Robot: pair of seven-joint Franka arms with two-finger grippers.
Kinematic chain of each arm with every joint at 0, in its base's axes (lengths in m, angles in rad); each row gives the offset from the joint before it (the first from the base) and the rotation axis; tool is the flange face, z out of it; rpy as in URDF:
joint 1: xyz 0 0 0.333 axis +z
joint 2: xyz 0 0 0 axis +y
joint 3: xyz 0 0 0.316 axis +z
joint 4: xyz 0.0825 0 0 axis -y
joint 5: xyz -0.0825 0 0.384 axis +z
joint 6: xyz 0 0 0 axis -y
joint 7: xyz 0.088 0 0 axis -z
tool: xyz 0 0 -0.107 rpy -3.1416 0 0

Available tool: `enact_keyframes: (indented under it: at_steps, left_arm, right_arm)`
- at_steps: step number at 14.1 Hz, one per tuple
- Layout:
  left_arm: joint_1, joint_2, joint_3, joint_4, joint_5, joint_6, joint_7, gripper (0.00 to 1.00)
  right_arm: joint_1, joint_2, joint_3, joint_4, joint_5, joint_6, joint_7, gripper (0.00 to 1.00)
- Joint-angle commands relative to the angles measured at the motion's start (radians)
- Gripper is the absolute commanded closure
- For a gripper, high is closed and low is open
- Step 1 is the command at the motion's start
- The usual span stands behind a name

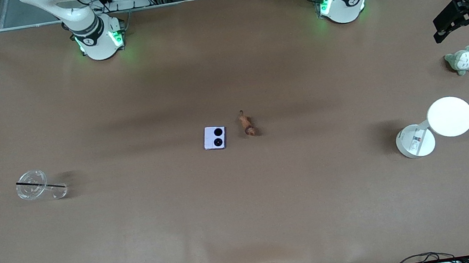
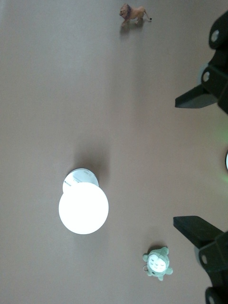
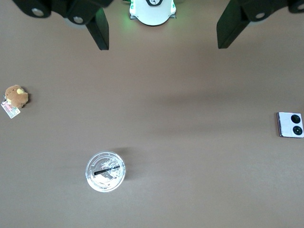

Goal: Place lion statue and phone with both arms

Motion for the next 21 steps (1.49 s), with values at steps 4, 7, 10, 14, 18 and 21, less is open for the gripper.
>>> enact_keyframes:
  at_steps: [4, 7, 10, 14, 18, 21]
  left_arm:
    - [-0.099, 0.173, -0.035, 0.036, -0.02, -0.012, -0.167, 0.0]
    - [-0.203, 0.278, -0.037, 0.036, -0.016, -0.002, -0.365, 0.0]
    - [-0.329, 0.406, -0.037, 0.036, -0.02, 0.076, -0.485, 0.0]
    - [-0.464, 0.527, -0.038, 0.036, -0.056, 0.241, -0.726, 0.0]
    - [-0.547, 0.615, -0.038, 0.034, -0.099, 0.41, -0.857, 0.0]
    - [-0.591, 0.668, -0.038, 0.027, -0.139, 0.559, -0.94, 0.0]
  right_arm:
    - [-0.002, 0.007, 0.005, 0.02, -0.012, -0.007, 0.016, 0.0]
    - [0.0, 0.007, 0.005, 0.022, -0.011, -0.009, 0.016, 0.0]
    - [0.0, 0.007, 0.005, 0.022, -0.009, -0.009, 0.016, 0.0]
    - [-0.005, 0.007, 0.005, 0.022, -0.011, -0.009, 0.008, 0.0]
    - [-0.003, 0.007, 0.005, 0.022, -0.009, -0.009, 0.007, 0.0]
    - [-0.002, 0.007, 0.005, 0.022, -0.006, -0.009, 0.01, 0.0]
